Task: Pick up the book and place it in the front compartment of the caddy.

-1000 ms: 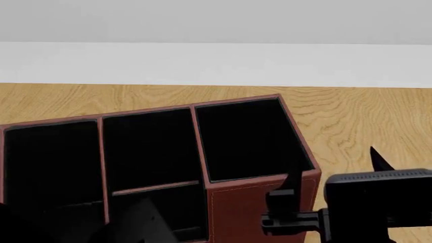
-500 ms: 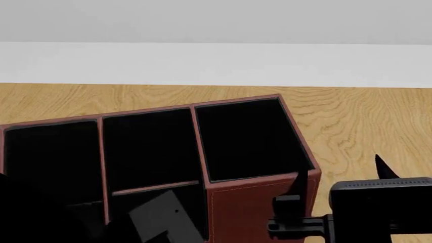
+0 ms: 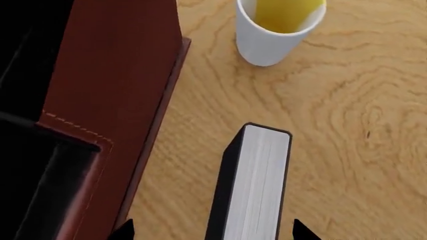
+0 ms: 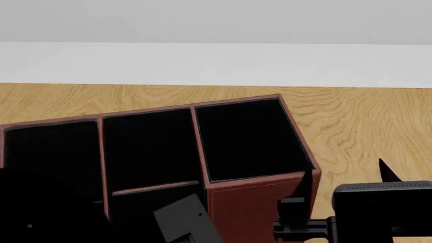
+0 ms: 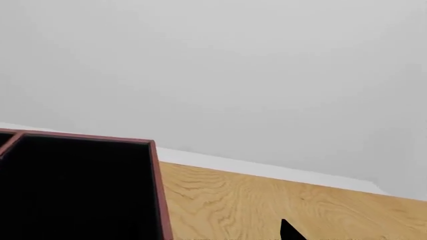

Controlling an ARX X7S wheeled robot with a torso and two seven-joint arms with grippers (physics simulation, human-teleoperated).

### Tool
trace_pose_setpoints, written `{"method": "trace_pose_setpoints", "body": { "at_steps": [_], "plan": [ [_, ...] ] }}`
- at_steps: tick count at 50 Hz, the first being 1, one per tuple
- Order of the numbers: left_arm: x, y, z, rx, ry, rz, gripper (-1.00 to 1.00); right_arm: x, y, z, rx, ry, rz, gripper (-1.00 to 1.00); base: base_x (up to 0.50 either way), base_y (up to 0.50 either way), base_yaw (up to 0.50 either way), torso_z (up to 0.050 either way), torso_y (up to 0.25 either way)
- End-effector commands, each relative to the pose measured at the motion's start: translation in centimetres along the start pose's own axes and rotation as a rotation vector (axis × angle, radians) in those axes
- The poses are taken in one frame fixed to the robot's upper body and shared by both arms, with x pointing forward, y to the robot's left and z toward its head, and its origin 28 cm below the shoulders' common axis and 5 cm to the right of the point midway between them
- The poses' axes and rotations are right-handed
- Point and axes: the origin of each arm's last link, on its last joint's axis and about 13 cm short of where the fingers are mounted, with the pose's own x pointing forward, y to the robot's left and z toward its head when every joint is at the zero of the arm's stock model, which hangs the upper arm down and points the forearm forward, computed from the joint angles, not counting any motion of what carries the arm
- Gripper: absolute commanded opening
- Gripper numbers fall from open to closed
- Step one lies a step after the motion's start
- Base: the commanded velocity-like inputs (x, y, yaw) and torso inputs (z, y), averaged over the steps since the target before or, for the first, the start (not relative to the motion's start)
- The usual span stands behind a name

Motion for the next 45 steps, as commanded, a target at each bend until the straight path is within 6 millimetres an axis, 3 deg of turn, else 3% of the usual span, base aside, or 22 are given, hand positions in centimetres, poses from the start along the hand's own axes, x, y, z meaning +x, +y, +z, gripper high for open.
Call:
{"method": "trace_pose_setpoints", "body": {
  "at_steps": [1, 23, 44, 45],
  "plan": [
    [1.2, -0.2, -0.1, 0.01, 0.029, -0.033, 1.0, 0.1, -0.2, -0.2, -0.003, 0.002, -0.008, 1.0, 0.0, 0.0, 0.0, 0.0, 0.0],
    [2.9, -0.7, -0.1, 0.034, 0.056, -0.066, 1.0, -0.1, -0.6, -0.3, -0.003, 0.0, -0.024, 1.0, 0.0, 0.0, 0.0, 0.0, 0.0],
    [4.5, -1.1, -1.8, 0.039, 0.134, -0.074, 1.0, -0.3, -0.7, -0.7, 0.003, 0.001, -0.031, 1.0, 0.0, 0.0, 0.0, 0.0, 0.0],
    [4.5, -1.2, -1.9, 0.038, 0.139, -0.074, -1.0, -0.3, -0.7, -0.7, 0.002, 0.001, -0.031, 1.0, 0.0, 0.0, 0.0, 0.0, 0.0]
  ]
}}
